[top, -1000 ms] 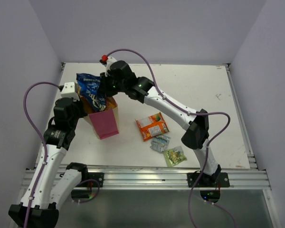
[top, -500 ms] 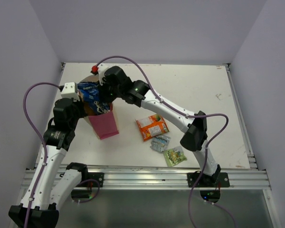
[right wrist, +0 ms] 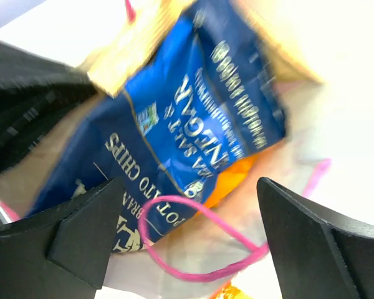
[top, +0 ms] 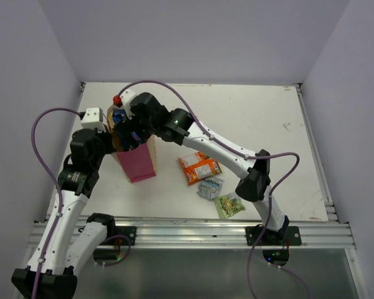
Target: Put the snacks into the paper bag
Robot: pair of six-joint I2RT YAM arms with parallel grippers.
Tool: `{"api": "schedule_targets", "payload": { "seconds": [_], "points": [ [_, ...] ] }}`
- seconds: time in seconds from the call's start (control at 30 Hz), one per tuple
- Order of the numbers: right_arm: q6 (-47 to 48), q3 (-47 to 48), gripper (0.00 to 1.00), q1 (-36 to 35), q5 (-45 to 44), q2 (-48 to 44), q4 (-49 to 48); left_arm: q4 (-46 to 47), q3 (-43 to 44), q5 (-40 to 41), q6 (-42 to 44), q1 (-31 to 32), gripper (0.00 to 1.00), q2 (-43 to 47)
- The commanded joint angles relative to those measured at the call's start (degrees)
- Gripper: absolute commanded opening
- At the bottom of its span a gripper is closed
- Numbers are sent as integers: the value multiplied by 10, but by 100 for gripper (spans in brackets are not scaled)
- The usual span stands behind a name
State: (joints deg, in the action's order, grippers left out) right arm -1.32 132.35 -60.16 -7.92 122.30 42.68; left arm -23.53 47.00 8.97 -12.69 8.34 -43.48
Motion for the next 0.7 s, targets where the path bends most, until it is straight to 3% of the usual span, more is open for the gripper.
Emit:
{"api": "schedule_targets", "payload": {
  "seconds": [0.0,0.17,0.23,0.37,0.4,0.5,0.67],
  "points": [
    [28,75,93,-1,-57,-49,0,9,-12,-14,6,1,0,-2],
    [64,85,96,3,-146,-108,-10,16,-12,-20,4,1,0,-7],
    [31,20,98,32,-166,-132,-5,18,-13,-21,2,1,0,-9],
    [-64,-232,99,98,-124,-217,-57,23,-15,-21,2,1,0,-11],
    [-74,-343,99,107,-111,-253,-77,23,-15,-20,1,1,0,-12],
    [-105,-494,99,130,-96,-285,-125,21,-14,-19,1,2,0,-12],
    [-132,-610,99,145,-68,-282,-202,18,-9,-21,1,1,0,-13]
  ]
}}
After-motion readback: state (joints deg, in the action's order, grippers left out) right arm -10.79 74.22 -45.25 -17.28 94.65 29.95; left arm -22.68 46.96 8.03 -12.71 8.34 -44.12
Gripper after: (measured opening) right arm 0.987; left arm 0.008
